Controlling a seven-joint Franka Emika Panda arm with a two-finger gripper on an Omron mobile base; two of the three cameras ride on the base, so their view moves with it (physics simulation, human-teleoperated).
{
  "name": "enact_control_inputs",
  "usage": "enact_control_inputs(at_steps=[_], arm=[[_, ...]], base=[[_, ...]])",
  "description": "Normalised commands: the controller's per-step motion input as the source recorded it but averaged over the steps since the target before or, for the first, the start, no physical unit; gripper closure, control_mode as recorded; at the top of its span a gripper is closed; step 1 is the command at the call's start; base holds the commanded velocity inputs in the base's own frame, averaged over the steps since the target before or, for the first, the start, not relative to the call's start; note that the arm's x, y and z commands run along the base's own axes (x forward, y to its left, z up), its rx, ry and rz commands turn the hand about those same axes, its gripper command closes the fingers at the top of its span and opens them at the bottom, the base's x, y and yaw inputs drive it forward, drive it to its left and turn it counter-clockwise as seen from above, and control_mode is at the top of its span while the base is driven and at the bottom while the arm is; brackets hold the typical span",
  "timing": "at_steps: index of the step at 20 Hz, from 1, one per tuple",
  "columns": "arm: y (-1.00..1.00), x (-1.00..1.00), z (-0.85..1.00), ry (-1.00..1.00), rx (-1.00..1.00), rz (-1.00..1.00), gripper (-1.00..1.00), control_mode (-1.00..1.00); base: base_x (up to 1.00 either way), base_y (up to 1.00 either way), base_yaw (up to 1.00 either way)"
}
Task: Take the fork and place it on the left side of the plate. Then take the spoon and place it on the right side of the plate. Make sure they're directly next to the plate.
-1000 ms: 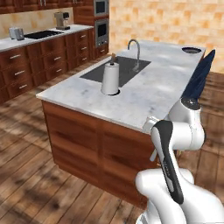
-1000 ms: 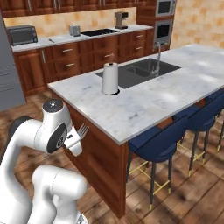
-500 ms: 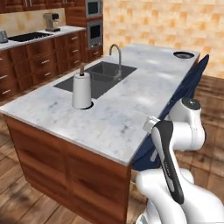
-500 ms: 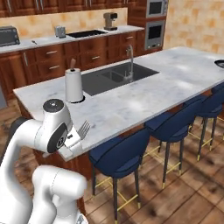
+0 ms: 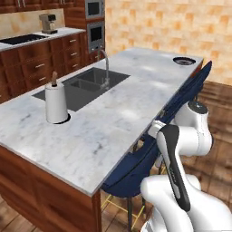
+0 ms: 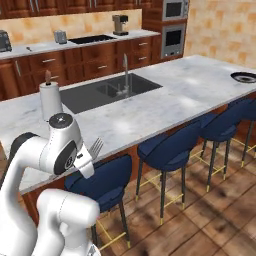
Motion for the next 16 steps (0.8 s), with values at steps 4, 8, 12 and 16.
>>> enact_control_inputs(at_steps=[4,8,12,16], arm=[[0.0,0.0,0.0,0.0,0.0,0.0,1.0,1.0],[0.0,0.0,0.0,0.0,0.0,0.0,1.0,1.0],[0.0,0.0,0.0,0.0,0.0,0.0,1.0,1.0],[0.0,0.0,0.0,0.0,0.0,0.0,1.0,1.0]], base=[[0.19,-1.0,0.04],[0.1,-1.0,0.03],[0.06,-1.0,0.03],[0.14,-1.0,0.03]])
